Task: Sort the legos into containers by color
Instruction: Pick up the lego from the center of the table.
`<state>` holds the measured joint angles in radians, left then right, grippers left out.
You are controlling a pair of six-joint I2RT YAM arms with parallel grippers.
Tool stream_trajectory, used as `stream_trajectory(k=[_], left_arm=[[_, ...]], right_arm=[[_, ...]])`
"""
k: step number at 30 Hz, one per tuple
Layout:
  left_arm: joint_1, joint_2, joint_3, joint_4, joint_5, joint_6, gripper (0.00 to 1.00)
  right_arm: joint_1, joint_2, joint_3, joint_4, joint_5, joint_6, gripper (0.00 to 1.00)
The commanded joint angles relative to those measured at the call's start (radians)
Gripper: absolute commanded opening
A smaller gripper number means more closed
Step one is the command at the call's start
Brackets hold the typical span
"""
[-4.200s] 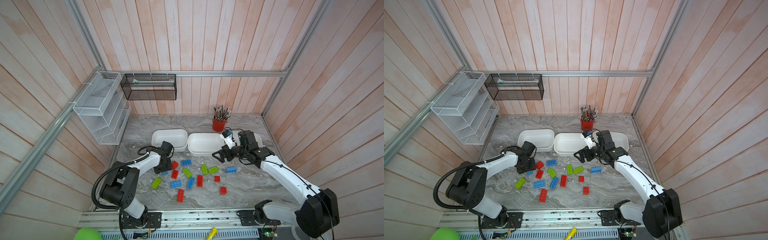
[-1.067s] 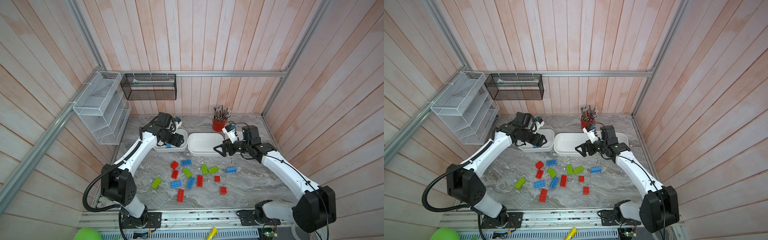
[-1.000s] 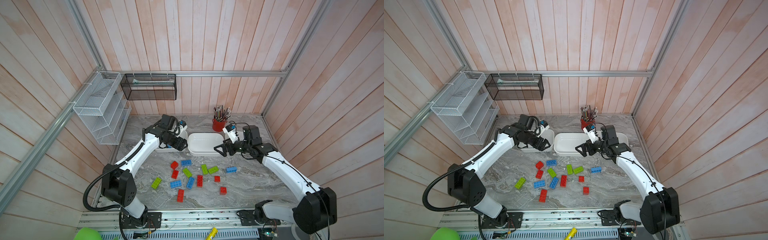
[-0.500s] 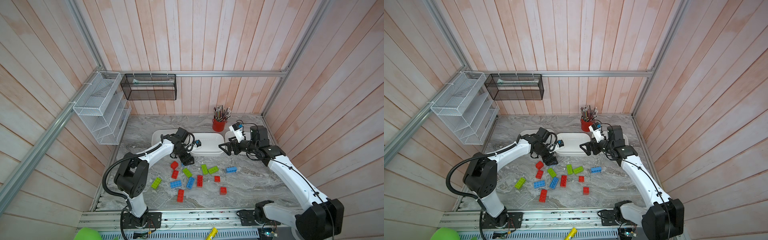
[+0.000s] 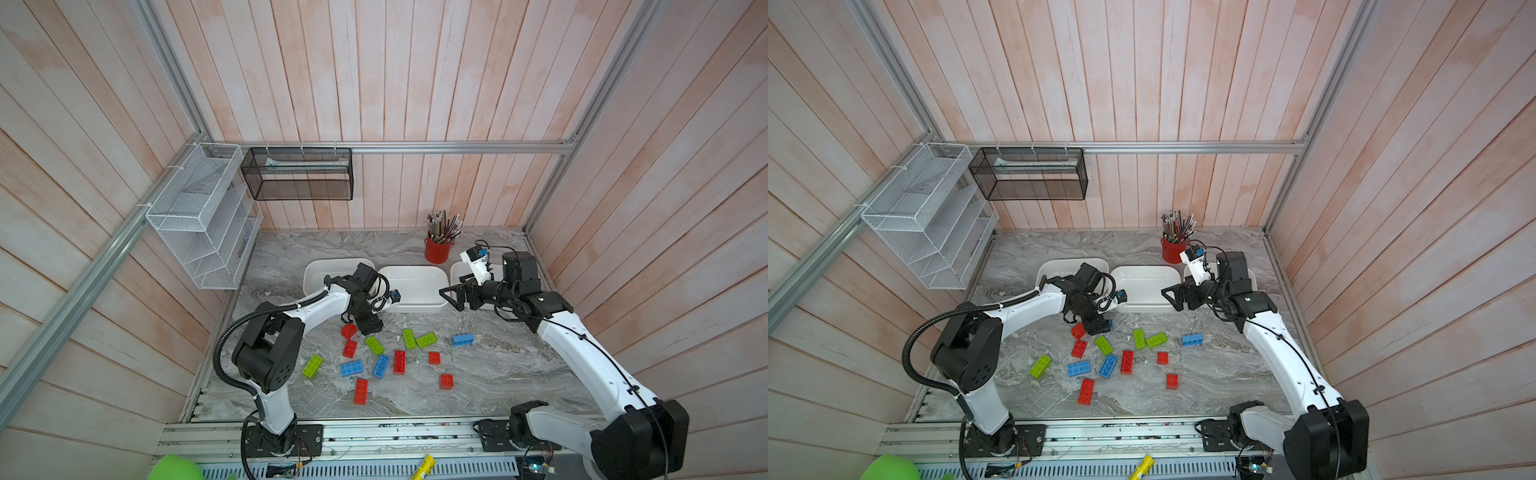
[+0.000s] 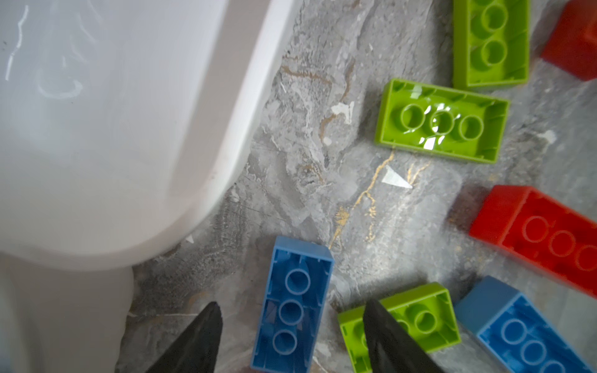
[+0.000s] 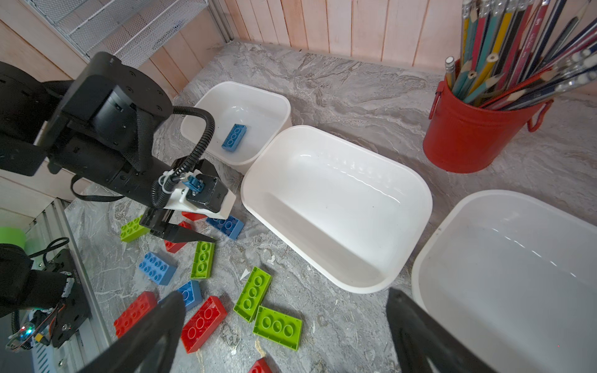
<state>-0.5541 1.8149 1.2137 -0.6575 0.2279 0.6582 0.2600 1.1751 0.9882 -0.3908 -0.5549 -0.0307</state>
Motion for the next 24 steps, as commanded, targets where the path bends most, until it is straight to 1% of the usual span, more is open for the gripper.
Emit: stream_trajectory(k=[1,4,8,11,14,17,20,22,24], left_arm=[[-0.013,0.033,-0.005,0.006,-0.016,0.027,0.7],[-0.016,0.047,0.007,-0.003,-0.022,0.032,0.69],[-0.016,0.075,0.01,-0.004,-0.024,0.027,0.63],[-0.016,0.077,0.001,0.004,-0.036,0.027,0.6],[-0.016,0.08,0.001,0.007,-0.035,0.026,0.53],[-0.015,0.084,0.01,-0.001,-0.039,0.024,0.43],[-0.016,0.065,0.018,-0.018,-0.042,0.022,0.35],[-0.015,0.04,0.018,-0.029,-0.038,0.016,0.32],[-0.016,0.018,0.023,-0.055,-0.038,0.001,0.31]], right_arm=[[-0.004,-0.006,-0.019,-0.014,0.0,-0.016,0.98],[-0.004,-0.008,-0.025,-0.01,-0.006,-0.012,0.98],[-0.004,-0.008,-0.027,-0.008,-0.017,-0.006,0.98],[-0.004,-0.012,-0.026,-0.011,-0.014,-0.006,0.98],[-0.004,-0.012,-0.023,-0.01,-0.02,-0.005,0.98],[-0.004,-0.008,-0.022,-0.01,-0.019,-0.005,0.98],[-0.004,-0.006,-0.023,-0.01,-0.019,-0.006,0.98],[-0.004,-0.003,-0.021,-0.01,-0.02,-0.006,0.98],[-0.004,0.003,-0.018,-0.008,-0.025,-0.006,0.98]])
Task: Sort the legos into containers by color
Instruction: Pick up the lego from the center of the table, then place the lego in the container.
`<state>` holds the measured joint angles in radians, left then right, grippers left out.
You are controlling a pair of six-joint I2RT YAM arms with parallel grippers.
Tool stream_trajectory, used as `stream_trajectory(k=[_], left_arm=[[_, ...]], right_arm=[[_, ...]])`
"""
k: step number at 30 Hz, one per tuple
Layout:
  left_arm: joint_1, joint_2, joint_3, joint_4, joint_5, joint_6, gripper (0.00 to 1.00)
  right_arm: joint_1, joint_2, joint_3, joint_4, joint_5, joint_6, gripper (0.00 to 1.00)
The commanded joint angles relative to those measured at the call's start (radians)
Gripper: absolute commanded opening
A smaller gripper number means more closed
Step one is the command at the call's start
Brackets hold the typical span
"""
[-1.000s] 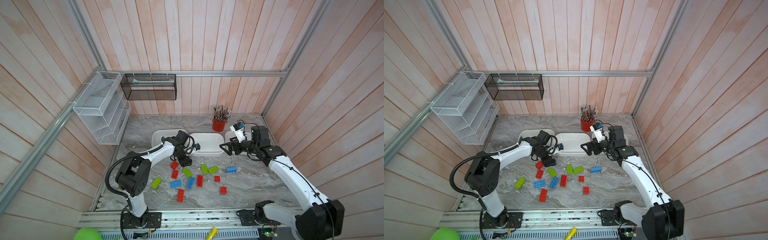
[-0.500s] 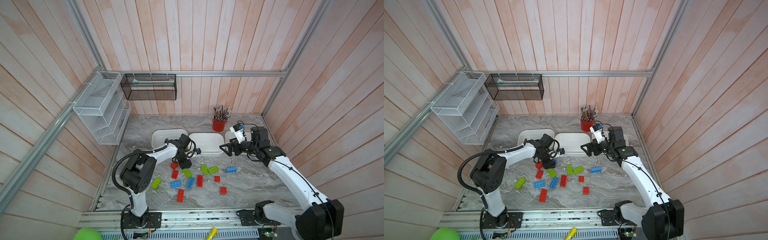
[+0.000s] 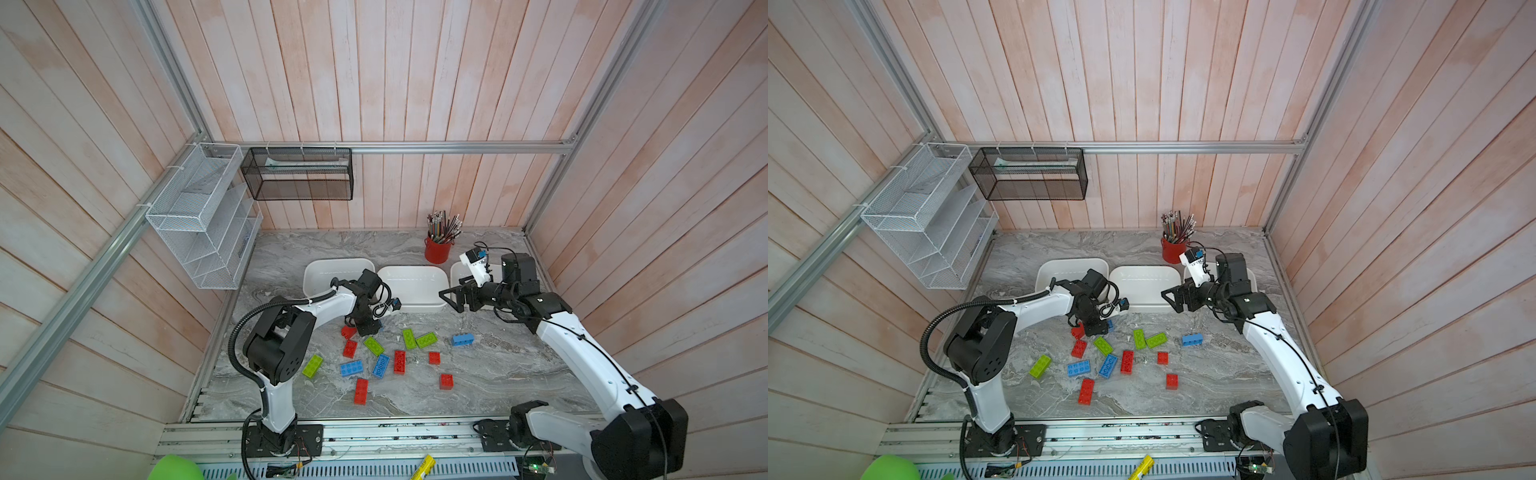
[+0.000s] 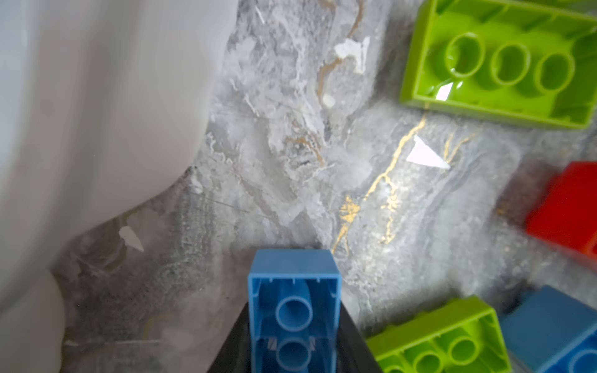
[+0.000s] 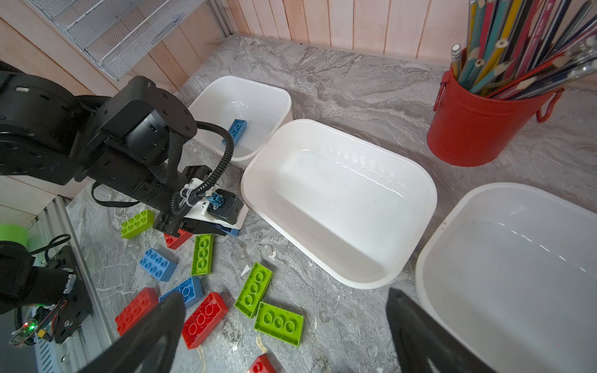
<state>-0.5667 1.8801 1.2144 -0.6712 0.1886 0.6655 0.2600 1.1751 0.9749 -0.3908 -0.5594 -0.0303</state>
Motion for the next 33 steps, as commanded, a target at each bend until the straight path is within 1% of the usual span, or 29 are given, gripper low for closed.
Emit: stream_trajectory(k=[1,5,9,11,15,18,21,23,26,30,33], left_arm=[[-0.003,-0.054,0.03,-0.06,0.001,-0.018,0.31],[0.0,-0.109,0.062,-0.161,-0.001,-0.084,0.31],[0.025,-0.171,0.119,-0.269,0.053,-0.174,0.32],[0.062,-0.206,0.137,-0.296,0.046,-0.201,0.32],[0.164,-0.232,0.201,-0.288,-0.024,-0.235,0.31],[0.227,-0.182,0.278,-0.273,-0.046,-0.259,0.31],[0.266,-0.108,0.322,-0.237,-0.046,-0.286,0.29],[0.281,-0.066,0.327,-0.192,-0.043,-0.313,0.29],[0.298,-0.004,0.346,-0.133,-0.069,-0.353,0.3],[0.317,0.097,0.393,-0.144,-0.083,-0.394,0.3],[0.319,0.132,0.379,-0.126,-0.105,-0.416,0.3]], right_arm=[[-0.004,0.004,-0.003,-0.008,-0.026,-0.006,0.98],[-0.001,0.022,0.004,-0.005,-0.062,-0.002,0.98],[0.02,0.048,0.021,-0.012,-0.073,-0.014,0.98],[0.028,0.058,0.032,-0.016,-0.075,-0.015,0.98],[0.046,0.078,0.062,-0.026,-0.069,-0.023,0.98],[0.058,0.09,0.079,-0.026,-0.062,-0.021,0.98],[0.076,0.106,0.093,-0.024,-0.056,-0.019,0.98],[0.09,0.117,0.101,-0.023,-0.047,-0.014,0.98],[0.106,0.132,0.114,-0.025,-0.044,-0.012,0.98],[0.125,0.146,0.122,-0.028,-0.029,-0.011,0.98],[0.13,0.151,0.125,-0.027,-0.015,-0.006,0.98]])
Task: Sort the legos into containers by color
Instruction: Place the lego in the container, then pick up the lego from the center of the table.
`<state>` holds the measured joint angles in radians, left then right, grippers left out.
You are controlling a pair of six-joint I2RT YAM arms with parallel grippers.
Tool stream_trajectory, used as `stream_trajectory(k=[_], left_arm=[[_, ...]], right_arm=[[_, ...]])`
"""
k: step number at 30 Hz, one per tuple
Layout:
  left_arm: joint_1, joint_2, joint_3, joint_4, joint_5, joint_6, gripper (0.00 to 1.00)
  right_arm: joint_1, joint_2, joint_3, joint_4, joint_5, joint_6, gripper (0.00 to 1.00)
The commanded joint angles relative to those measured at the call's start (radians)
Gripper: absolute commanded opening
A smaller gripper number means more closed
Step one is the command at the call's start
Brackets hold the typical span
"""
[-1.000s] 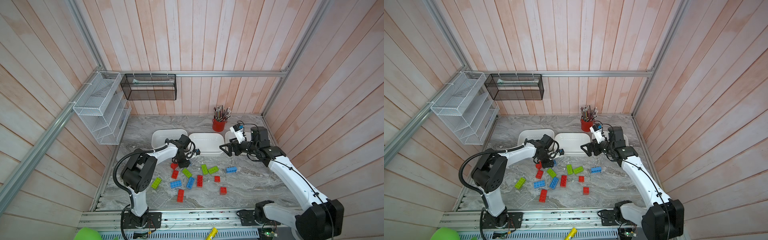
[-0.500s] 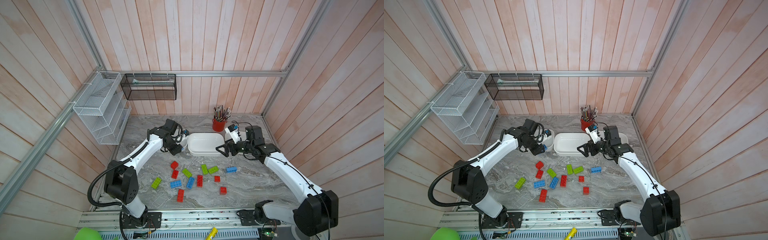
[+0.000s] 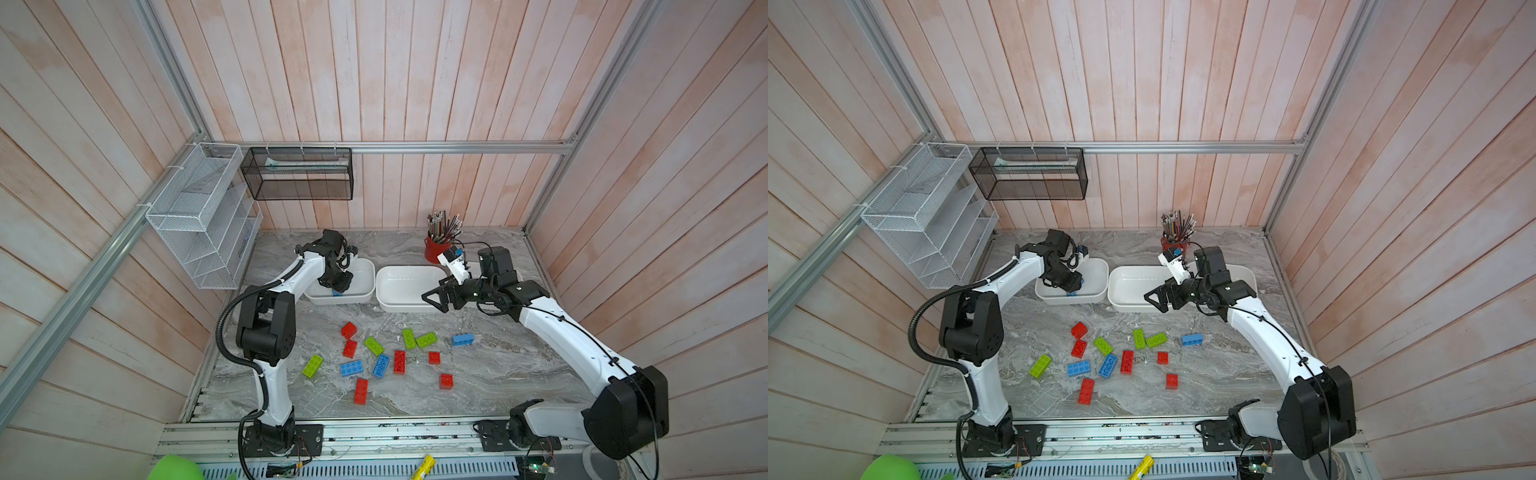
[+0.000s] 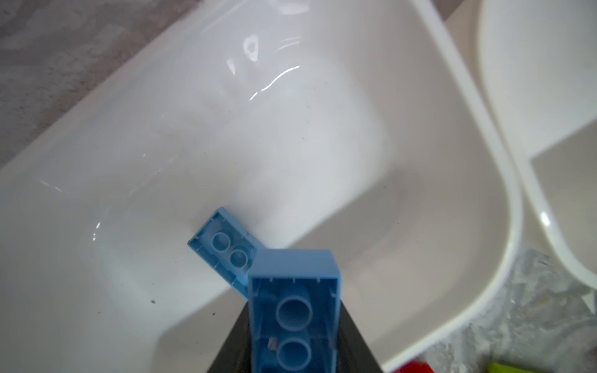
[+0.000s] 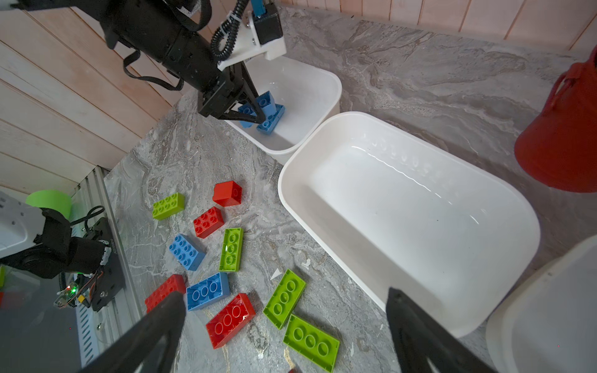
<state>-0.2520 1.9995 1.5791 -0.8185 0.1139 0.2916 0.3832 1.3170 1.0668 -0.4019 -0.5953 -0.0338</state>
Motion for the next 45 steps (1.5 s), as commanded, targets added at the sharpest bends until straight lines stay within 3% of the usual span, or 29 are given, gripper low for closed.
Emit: stream_trajectory(k=[1,11,17,20,31,40,45], left_arm=[[0.008,0.017,0.01,0.034,-0.034,-0.047,0.3],[0.02,0.104,0.038,0.046,-0.035,-0.075,0.36],[0.021,0.097,0.05,0.033,-0.04,-0.065,0.57],[0.02,0.067,0.054,0.034,-0.039,-0.074,0.61],[0.015,-0.138,0.027,-0.038,0.008,-0.096,0.67],[-0.011,-0.384,-0.124,-0.105,0.033,-0.14,0.69],[-0.079,-0.493,-0.216,-0.104,0.047,-0.195,0.74]], right_arm=[[0.009,0.01,0.033,-0.015,0.022,-0.002,0.98],[0.017,0.015,0.039,-0.016,0.028,0.003,0.98],[0.017,0.011,0.021,-0.014,0.035,0.002,0.98],[0.017,0.013,0.021,-0.015,0.037,0.001,0.98],[0.017,0.021,0.018,-0.022,0.03,-0.016,0.98],[0.017,0.017,0.033,-0.04,0.05,-0.038,0.98],[0.017,0.014,0.039,-0.056,0.058,-0.046,0.98]])
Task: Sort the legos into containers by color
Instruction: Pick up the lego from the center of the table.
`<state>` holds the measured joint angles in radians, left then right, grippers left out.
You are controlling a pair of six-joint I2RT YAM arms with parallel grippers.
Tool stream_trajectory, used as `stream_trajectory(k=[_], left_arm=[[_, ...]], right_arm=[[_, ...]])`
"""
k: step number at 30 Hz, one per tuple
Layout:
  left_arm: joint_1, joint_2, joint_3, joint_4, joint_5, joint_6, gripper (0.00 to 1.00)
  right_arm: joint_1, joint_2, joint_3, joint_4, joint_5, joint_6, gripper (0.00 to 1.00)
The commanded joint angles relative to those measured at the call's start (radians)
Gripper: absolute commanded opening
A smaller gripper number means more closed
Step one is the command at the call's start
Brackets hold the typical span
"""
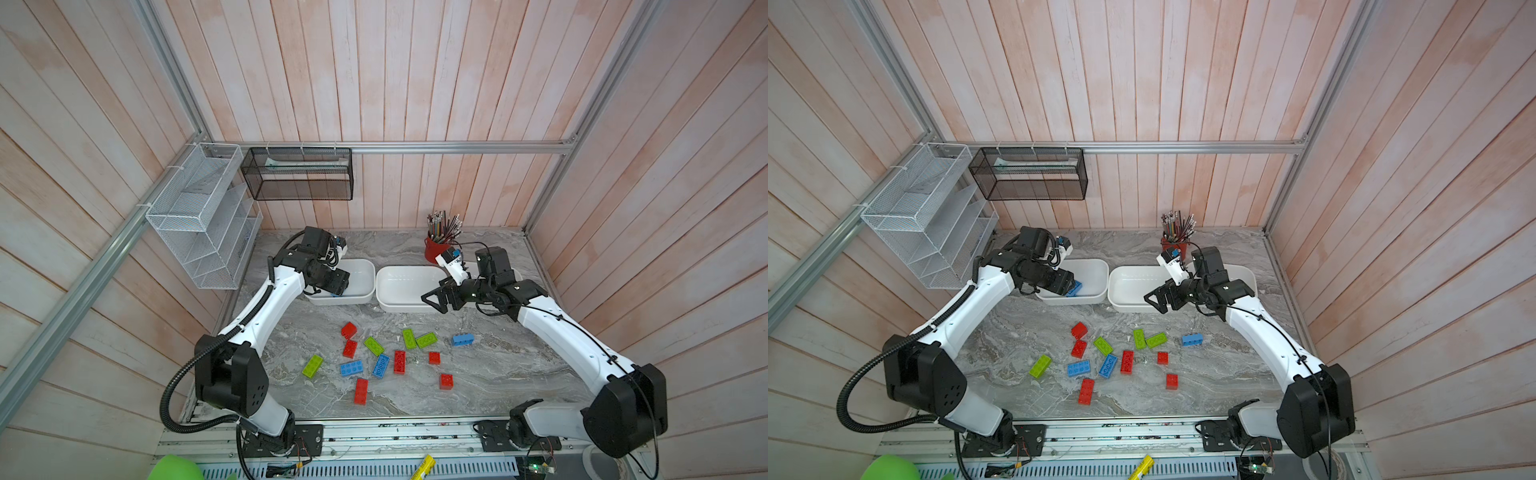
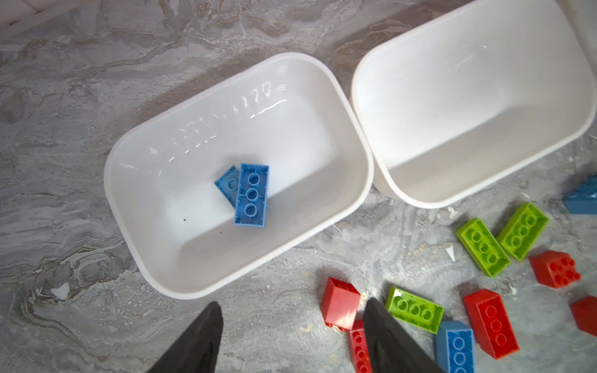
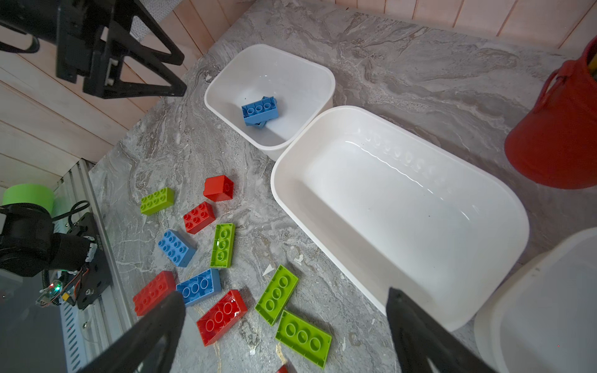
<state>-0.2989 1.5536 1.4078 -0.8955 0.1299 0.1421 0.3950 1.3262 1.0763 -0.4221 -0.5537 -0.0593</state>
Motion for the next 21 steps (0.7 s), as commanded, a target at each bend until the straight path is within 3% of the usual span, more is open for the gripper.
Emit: stream_trajectory(k=[1,4,10,14,21], left_arm=[[-0.04,-0.066,-0.069,-0.016,0.041,-0.061,0.75],[-0.069,-0.126,-0.157,0.025,0.007,-0.105,0.81],[-0.166,-0.149,-0.313,0.102,-0.01,-0.183,0.81],[-0.213,-0.092,-0.376,0.196,-0.044,-0.213,0.77],[-0.218,0.022,-0.406,0.26,-0.153,-0.198,0.66]], right_arm=[[0.006,0.001,0.03,-0.039,0.019,-0.021,0.98],[0.004,-0.011,0.028,-0.049,0.029,-0.025,0.98],[-0.001,-0.031,0.039,-0.089,0.071,-0.047,0.98],[-0.002,-0.032,0.046,-0.09,0.071,-0.047,0.98],[-0.002,-0.049,0.025,-0.09,0.077,-0.043,0.98]])
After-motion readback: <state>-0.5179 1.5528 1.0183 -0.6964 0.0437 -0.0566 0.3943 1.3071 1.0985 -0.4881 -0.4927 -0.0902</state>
